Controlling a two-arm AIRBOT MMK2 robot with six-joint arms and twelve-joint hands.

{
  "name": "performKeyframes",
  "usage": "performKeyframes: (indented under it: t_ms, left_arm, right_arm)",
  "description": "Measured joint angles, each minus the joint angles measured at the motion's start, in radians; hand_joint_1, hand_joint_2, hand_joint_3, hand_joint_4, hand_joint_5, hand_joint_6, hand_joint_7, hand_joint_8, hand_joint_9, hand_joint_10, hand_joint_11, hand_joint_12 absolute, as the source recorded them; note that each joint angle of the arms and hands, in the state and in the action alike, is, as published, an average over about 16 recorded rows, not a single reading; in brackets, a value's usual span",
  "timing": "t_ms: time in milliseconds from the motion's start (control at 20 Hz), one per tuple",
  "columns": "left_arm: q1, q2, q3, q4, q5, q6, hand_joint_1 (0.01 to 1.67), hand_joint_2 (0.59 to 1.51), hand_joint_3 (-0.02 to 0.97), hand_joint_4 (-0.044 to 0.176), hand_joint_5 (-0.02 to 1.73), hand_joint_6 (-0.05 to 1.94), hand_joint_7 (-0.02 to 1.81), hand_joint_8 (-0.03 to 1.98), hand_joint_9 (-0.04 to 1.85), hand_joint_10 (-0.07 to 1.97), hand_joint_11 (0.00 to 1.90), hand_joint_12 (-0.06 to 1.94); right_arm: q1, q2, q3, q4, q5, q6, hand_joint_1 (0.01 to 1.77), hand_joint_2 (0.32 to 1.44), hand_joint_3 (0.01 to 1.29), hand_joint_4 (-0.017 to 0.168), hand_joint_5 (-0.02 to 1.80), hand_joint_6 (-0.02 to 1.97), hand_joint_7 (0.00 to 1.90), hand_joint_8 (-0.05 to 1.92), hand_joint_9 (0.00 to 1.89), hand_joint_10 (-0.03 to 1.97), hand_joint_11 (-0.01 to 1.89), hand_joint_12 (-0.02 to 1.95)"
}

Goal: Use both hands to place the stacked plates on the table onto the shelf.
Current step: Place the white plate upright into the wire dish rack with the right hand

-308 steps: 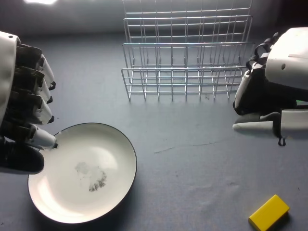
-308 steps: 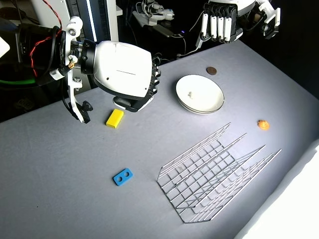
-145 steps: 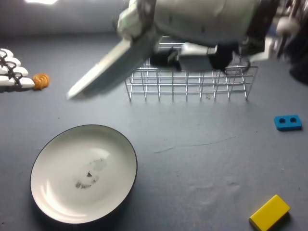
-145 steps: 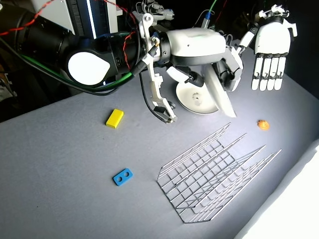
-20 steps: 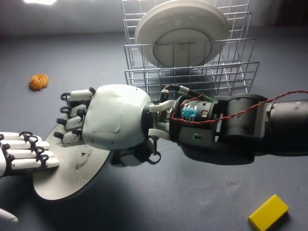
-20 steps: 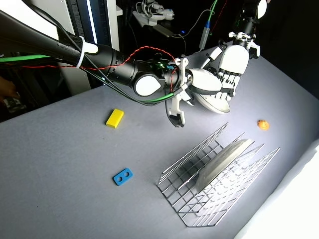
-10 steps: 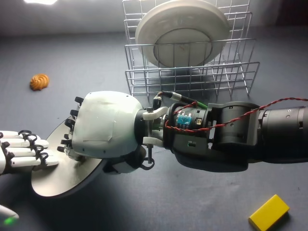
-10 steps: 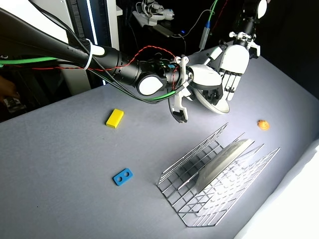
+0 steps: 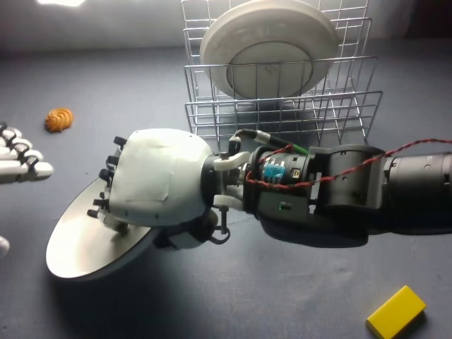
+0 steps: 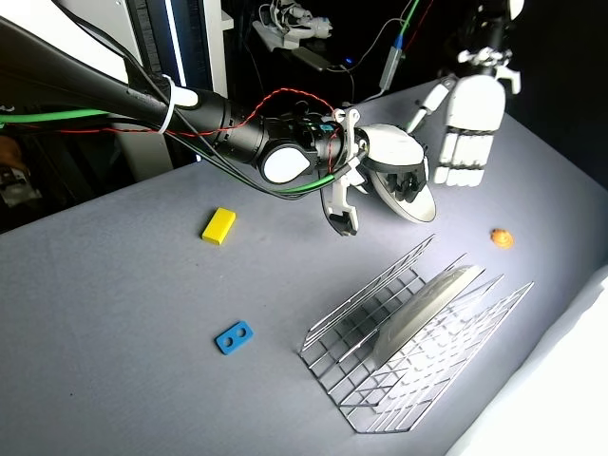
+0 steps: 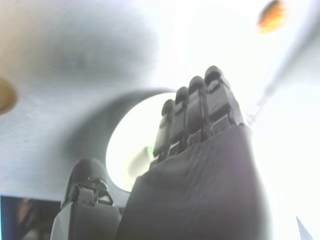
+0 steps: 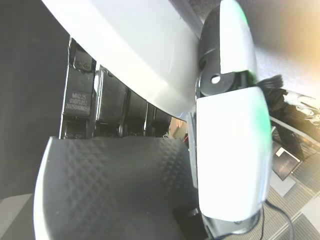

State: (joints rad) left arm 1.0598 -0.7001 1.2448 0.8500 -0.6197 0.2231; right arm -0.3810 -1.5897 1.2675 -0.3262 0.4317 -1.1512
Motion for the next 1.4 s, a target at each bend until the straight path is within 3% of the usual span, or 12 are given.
performKeyframes:
  t_ms: [400, 650, 1050, 1400]
  left_arm:
    - [-0.14, 0.035, 0.041, 0.011, -0.014, 0.0, 0.02, 1.184, 0.009, 0.0, 0.07, 0.02, 0.07, 0.0, 0.05, 0.02, 0.03, 0.04]
    - [-0.197, 0.046, 0.057, 0.026, -0.018, 0.0, 0.02, 1.183, 0.009, 0.0, 0.06, 0.02, 0.08, 0.0, 0.06, 0.02, 0.03, 0.05]
    - [-0.22, 0.055, 0.07, 0.06, -0.036, 0.0, 0.02, 1.182, 0.009, 0.0, 0.07, 0.02, 0.08, 0.0, 0.06, 0.02, 0.03, 0.06]
    - [-0.225, 0.056, 0.081, 0.136, -0.13, 0.0, 0.02, 1.182, 0.009, 0.0, 0.08, 0.02, 0.1, 0.0, 0.07, 0.02, 0.02, 0.1]
  right_arm:
    - [0.039, 0.11, -0.1, -0.008, -0.001, 0.001, 1.17, 0.96, 0.01, 0.017, 0.97, 0.67, 1.07, 0.87, 1.24, 0.0, 0.86, 0.78]
    - [0.075, 0.214, -0.198, -0.006, -0.008, 0.005, 1.19, 0.97, 0.01, 0.018, 0.99, 0.81, 1.08, 0.88, 1.24, 0.01, 0.85, 0.78]
    - [0.149, 0.394, -0.343, 0.028, -0.031, 0.042, 1.2, 0.97, 0.01, 0.016, 1.02, 0.84, 1.09, 0.86, 1.24, 0.01, 0.84, 0.78]
    - [0.236, 0.515, -0.404, 0.095, -0.061, 0.115, 1.2, 0.97, 0.01, 0.01, 1.02, 0.83, 1.1, 0.85, 1.24, 0.01, 0.84, 0.77]
